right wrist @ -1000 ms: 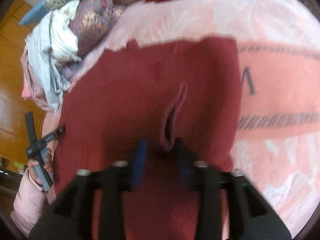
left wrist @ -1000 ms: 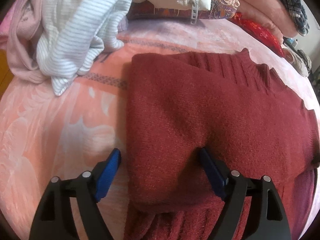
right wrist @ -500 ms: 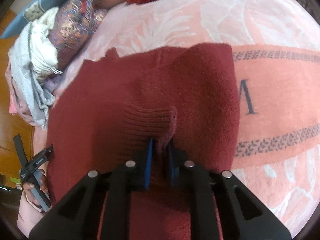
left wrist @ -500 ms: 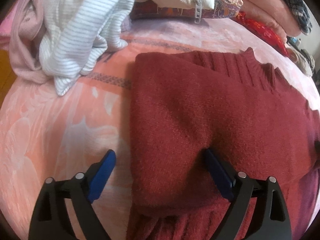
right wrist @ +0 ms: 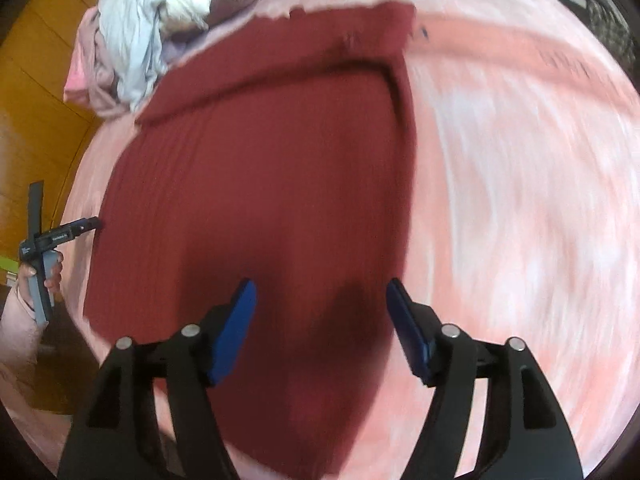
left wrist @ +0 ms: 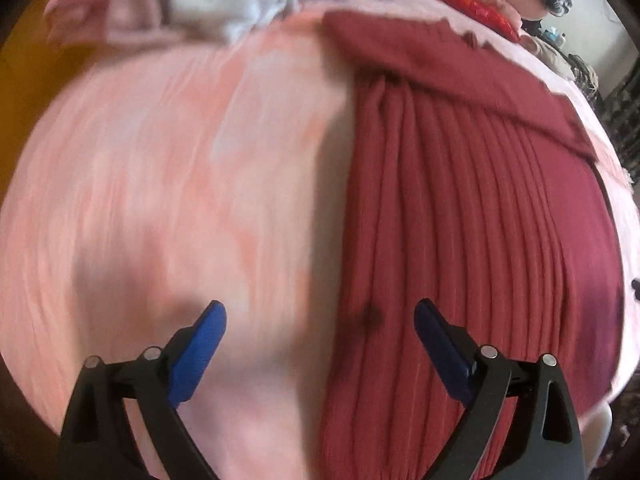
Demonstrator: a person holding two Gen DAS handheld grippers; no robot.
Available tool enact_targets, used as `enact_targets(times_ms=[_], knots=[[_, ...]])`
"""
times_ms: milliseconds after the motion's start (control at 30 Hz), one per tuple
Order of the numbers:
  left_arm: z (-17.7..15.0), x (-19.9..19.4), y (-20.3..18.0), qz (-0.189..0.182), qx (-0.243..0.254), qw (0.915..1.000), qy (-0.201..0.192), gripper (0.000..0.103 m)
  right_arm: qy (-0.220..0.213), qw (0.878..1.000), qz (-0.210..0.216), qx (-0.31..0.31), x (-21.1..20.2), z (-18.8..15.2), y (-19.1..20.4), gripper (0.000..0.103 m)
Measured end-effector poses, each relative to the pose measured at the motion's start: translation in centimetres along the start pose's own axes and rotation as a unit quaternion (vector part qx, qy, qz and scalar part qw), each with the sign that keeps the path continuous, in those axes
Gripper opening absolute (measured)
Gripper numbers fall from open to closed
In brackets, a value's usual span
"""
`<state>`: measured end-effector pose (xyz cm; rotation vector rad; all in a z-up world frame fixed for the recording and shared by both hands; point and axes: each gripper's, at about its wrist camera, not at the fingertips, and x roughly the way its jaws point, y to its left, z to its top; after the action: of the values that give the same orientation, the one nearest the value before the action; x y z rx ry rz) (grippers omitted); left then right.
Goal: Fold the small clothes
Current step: 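Move both tools to the ribbed hem of the sweater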
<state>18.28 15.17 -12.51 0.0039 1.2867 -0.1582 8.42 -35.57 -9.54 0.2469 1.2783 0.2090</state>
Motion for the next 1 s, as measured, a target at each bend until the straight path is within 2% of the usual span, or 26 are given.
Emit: enact_targets(times_ms=[67,167,267,467,567,733,800,833,867,900,933,1000], knots=[[-2.9,-0.8,0.6,-0.015,-0.016,0.9997,0.007,0.095,0.01,1.0,-0.005,0.009,-0.2,-2.8,0.2,0.071],[-5.5,-0.7,0.8,-0.025,-0.028,0.9992,0.015,0.095,0.015,1.0,0.0,0.026,-0.3,-6.4,0.1,0.074],[-7.3,-0.5,0.5,-0.026,-0.035,0.9988,0.023,0.095,0.016,0.999,-0.001,0.042,-0.5,-8.3,-0.3,0.074],[-9.0,-0.1,-1.0,-0.011,-0.021,0.9994,0.025,0.095,0.024,0.998,0.011,0.059,0.4,-9.5,-0.9,0.077],[-9.5,-0.1,-1.8,-0.023,-0.025,0.999,0.03,0.095,0.024,0.997,0.017,0.068,0.7,-9.5,-0.8,0.076],[-10.6,-0.3,-4.3,-0.053,0.001,0.9977,0.043,0.092,0.035,0.995,0.061,0.066,1.3,-9.3,0.0,0.063],[-10.8,-0.2,-4.9,-0.046,0.005,0.9981,0.042,0.087,0.038,0.995,0.065,0.066,1.7,-9.2,0.3,0.059],[-11.0,-0.3,-5.0,-0.045,0.005,0.9982,0.04,0.084,0.037,0.995,0.064,0.065,1.7,-9.2,0.5,0.052],[-11.1,-0.4,-5.1,-0.046,0.003,0.9982,0.039,0.074,0.036,0.995,0.066,0.063,1.8,-9.2,0.6,0.041],[-11.1,-0.5,-5.1,-0.054,0.0,0.9978,0.038,0.064,0.037,0.995,0.07,0.065,1.9,-9.1,0.7,0.035],[-11.4,-0.6,-5.3,-0.058,-0.001,0.9976,0.038,0.058,0.038,0.994,0.077,0.069,1.9,-9.1,0.6,0.023],[-11.6,-1.0,-5.7,-0.069,-0.001,0.9969,0.038,0.034,0.04,0.991,0.1,0.075,1.8,-9.2,0.4,0.015]])
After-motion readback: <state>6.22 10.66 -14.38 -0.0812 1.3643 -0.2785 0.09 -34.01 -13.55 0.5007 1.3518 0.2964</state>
